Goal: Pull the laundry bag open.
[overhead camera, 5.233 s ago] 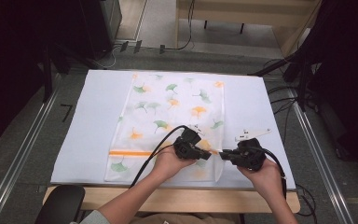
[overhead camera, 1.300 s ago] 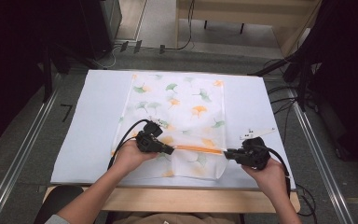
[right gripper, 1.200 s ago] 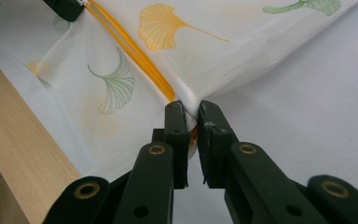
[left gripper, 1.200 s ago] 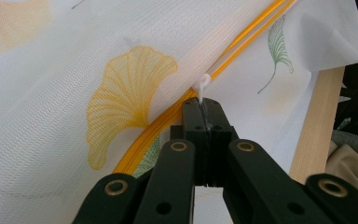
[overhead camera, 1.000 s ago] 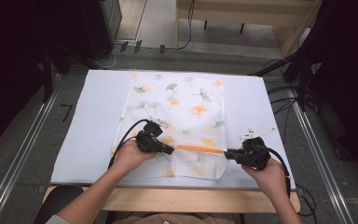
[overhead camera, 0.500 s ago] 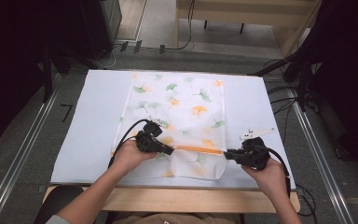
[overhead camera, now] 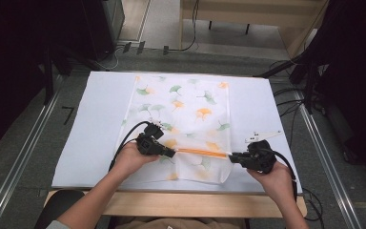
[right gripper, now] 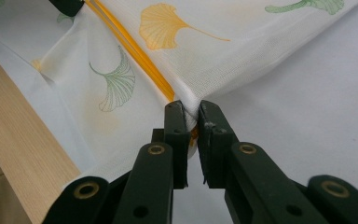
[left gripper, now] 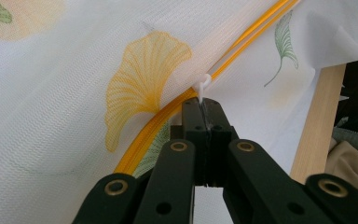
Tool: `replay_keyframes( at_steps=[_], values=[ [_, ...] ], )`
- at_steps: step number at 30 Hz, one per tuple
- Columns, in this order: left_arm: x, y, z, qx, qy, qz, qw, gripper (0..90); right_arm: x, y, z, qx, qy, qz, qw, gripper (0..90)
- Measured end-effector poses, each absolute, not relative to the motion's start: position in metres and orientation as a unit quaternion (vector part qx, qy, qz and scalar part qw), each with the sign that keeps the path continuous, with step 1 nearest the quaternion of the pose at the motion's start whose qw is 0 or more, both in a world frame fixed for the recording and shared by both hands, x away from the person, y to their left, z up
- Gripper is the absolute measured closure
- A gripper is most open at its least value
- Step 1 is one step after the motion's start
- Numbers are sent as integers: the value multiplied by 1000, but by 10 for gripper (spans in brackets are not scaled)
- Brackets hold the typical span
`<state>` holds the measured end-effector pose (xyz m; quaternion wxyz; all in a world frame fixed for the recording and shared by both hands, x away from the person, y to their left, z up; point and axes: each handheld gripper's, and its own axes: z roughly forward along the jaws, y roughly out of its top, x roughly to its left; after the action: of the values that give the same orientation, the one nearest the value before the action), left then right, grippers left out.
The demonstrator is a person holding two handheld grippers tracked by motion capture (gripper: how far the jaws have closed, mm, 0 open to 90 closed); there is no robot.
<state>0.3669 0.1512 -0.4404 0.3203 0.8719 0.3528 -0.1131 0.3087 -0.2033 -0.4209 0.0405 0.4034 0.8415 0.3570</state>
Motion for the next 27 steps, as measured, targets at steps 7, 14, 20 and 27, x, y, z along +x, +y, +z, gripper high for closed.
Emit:
replay_keyframes(
  at_steps=[7,14,20,27],
  values=[
    [368,159,-440,871,358,-112,317,900,310,-204,-421,403,842,357,39,848],
    [367,173,-440,867,370,-110,314,900,311,-205,-421,403,843,354,36,848],
    [367,182,-439,864,377,-107,316,900,312,-204,-420,399,844,356,36,848],
    [367,181,-439,861,379,-108,321,900,313,-204,-420,400,844,356,34,848]
  ],
)
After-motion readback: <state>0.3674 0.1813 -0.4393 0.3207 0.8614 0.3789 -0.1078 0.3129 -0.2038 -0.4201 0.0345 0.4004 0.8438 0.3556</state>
